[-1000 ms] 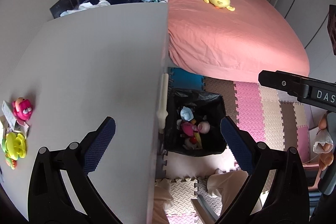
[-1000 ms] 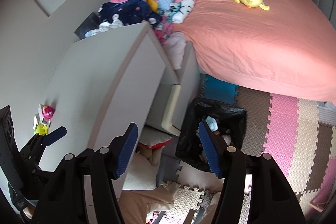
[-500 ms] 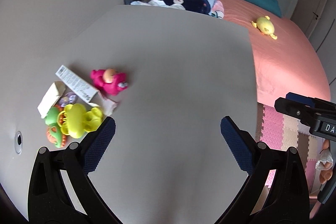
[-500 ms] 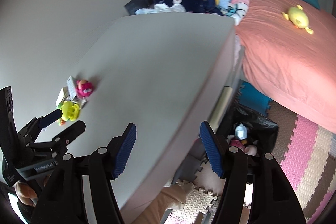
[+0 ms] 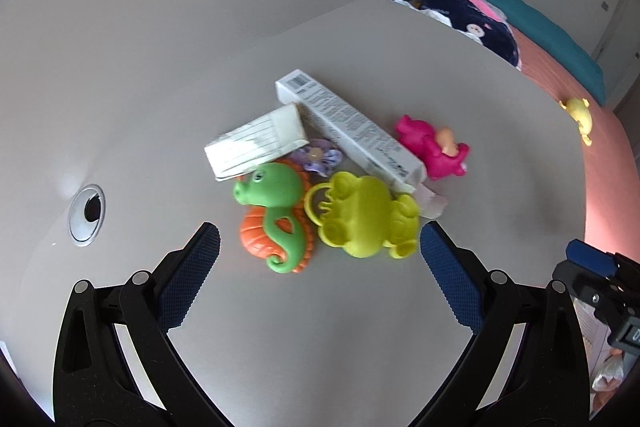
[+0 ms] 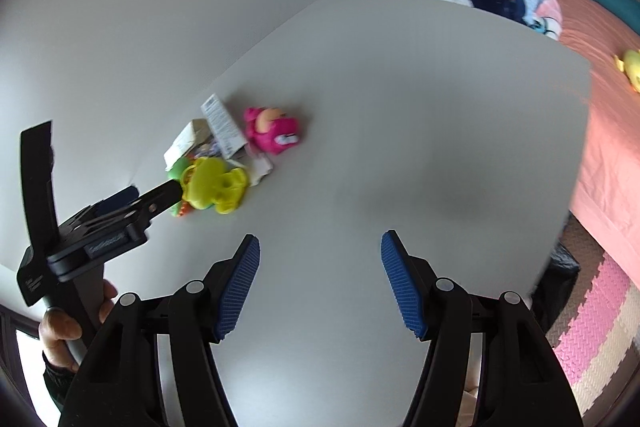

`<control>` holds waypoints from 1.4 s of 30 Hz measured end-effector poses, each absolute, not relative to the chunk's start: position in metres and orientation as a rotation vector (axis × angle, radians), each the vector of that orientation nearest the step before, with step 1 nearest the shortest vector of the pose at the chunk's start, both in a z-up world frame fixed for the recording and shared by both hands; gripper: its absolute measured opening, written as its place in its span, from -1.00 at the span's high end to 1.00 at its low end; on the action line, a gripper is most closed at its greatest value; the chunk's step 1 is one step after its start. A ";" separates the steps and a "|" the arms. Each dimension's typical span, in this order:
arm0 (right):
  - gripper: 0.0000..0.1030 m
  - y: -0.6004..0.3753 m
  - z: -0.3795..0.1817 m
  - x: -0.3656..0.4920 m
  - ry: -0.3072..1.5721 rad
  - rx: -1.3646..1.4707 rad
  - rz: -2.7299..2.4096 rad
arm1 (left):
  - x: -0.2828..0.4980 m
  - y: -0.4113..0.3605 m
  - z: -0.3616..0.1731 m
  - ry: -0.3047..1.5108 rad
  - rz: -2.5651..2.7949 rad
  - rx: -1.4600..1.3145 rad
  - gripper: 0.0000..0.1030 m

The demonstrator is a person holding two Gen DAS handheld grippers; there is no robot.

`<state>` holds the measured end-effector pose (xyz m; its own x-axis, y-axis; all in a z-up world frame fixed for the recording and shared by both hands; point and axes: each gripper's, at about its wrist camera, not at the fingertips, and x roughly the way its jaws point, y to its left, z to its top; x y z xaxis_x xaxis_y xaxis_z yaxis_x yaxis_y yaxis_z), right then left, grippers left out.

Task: Collect trash
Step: 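Grasp the green-orange seahorse toy with the left gripper while the right gripper grasps the yellow frog toy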

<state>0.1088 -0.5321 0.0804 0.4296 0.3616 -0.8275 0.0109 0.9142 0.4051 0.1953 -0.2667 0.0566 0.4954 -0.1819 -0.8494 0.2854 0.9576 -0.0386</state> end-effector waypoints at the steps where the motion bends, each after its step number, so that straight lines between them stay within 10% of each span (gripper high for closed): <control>1: -0.25 -0.523 0.081 0.112 1.116 0.375 0.239 | 0.199 -0.262 0.054 1.020 -0.267 0.111 -0.88; 25: -0.24 -0.425 0.047 0.171 1.192 0.446 0.340 | 0.234 -0.198 0.015 1.102 -0.238 0.040 -0.88; 34: 0.39 -0.421 0.037 0.200 1.191 0.535 0.478 | 0.237 -0.205 0.013 1.055 -0.221 0.091 -0.88; 36: 0.80 -0.421 0.040 0.202 1.181 0.528 0.503 | 0.236 -0.205 0.014 1.029 -0.208 0.091 -0.73; 42: 0.80 -0.429 0.050 0.201 1.208 0.485 0.539 | 0.242 -0.220 0.021 1.025 -0.212 0.140 -0.01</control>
